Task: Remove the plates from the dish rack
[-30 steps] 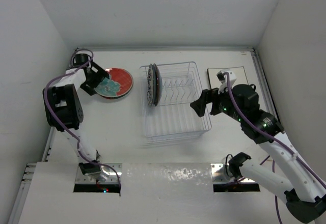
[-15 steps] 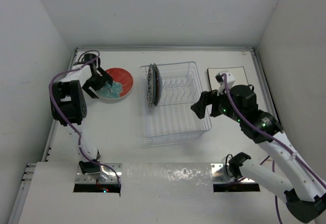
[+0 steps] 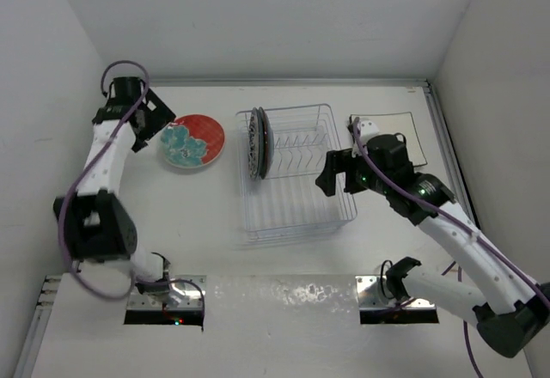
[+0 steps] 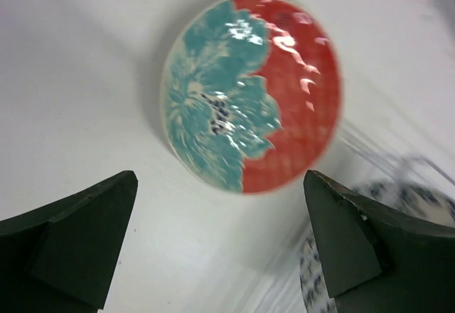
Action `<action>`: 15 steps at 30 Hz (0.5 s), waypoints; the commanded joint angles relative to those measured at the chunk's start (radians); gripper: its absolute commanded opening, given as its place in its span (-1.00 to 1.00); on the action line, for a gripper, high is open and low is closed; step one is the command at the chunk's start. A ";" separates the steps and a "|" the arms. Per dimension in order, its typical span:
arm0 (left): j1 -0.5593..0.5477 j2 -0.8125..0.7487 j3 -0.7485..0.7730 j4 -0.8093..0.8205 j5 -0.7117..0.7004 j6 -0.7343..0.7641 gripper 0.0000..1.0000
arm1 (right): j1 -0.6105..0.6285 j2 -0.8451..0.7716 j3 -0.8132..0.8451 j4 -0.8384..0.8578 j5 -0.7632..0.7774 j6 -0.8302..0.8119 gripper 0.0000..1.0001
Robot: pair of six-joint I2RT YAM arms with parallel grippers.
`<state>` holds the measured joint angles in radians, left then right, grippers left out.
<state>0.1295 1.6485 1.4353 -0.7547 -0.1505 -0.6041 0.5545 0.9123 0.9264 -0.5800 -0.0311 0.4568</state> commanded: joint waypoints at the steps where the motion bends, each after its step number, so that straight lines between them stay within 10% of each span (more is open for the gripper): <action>1: -0.010 -0.300 -0.146 0.168 0.120 0.149 1.00 | 0.025 0.080 0.067 0.042 0.077 0.039 0.98; 12: -0.021 -0.914 -0.631 0.225 -0.018 0.218 1.00 | 0.274 0.523 0.560 -0.003 0.594 0.026 0.97; 15: -0.022 -0.976 -0.639 0.232 0.003 0.230 1.00 | 0.295 0.628 0.666 -0.003 0.638 -0.003 0.62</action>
<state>0.1158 0.7025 0.8028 -0.5793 -0.1200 -0.3828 0.8341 1.4754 1.5043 -0.5903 0.4572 0.4706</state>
